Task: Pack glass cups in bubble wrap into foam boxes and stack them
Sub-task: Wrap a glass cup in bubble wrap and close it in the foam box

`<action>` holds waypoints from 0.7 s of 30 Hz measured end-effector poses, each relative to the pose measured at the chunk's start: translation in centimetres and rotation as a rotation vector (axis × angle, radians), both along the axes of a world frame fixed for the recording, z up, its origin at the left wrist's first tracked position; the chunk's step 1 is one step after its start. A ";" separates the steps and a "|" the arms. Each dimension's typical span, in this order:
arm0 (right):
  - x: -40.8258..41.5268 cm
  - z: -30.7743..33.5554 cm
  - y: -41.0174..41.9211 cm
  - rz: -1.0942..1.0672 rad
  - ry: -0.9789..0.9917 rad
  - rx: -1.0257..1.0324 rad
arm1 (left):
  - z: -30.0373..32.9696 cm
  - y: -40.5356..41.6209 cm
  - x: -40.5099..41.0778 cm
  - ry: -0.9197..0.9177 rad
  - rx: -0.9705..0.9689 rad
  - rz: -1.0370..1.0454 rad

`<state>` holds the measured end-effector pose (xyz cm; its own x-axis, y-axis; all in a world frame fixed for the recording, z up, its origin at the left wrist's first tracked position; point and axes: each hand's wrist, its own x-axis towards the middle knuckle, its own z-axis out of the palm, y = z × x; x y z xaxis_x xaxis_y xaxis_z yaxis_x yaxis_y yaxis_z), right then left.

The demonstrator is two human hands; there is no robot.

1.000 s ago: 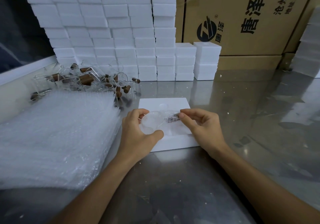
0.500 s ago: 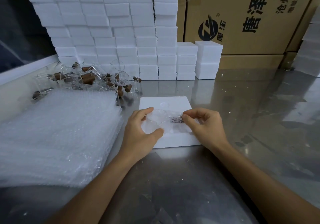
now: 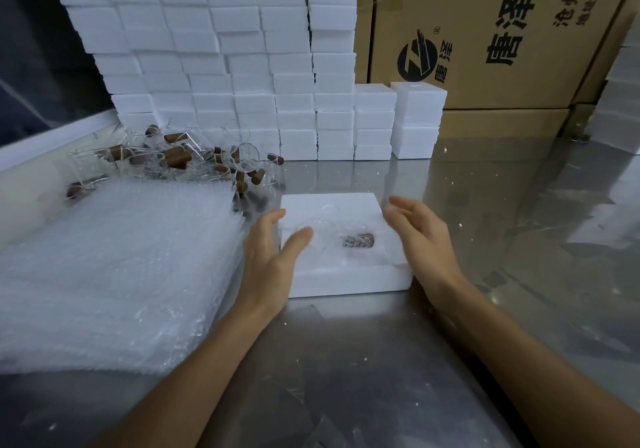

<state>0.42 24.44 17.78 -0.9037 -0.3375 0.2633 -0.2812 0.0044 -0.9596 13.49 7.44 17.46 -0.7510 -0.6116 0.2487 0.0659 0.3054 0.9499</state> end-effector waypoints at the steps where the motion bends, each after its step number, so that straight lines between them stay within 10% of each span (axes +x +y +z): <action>1: -0.3 0.0 0.1 0.038 -0.058 0.012 | 0.2 -0.2 -0.3 -0.026 0.034 0.023; 21: -0.2 2.8 1.1 -0.015 -0.035 -0.355 | 2.9 -0.5 0.3 0.479 0.084 -0.025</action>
<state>0.24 25.51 20.60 -0.9184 -0.2177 0.3304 -0.2503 -0.3271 -0.9112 13.84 6.91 20.32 -0.5789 -0.6274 0.5208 0.5083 0.2218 0.8321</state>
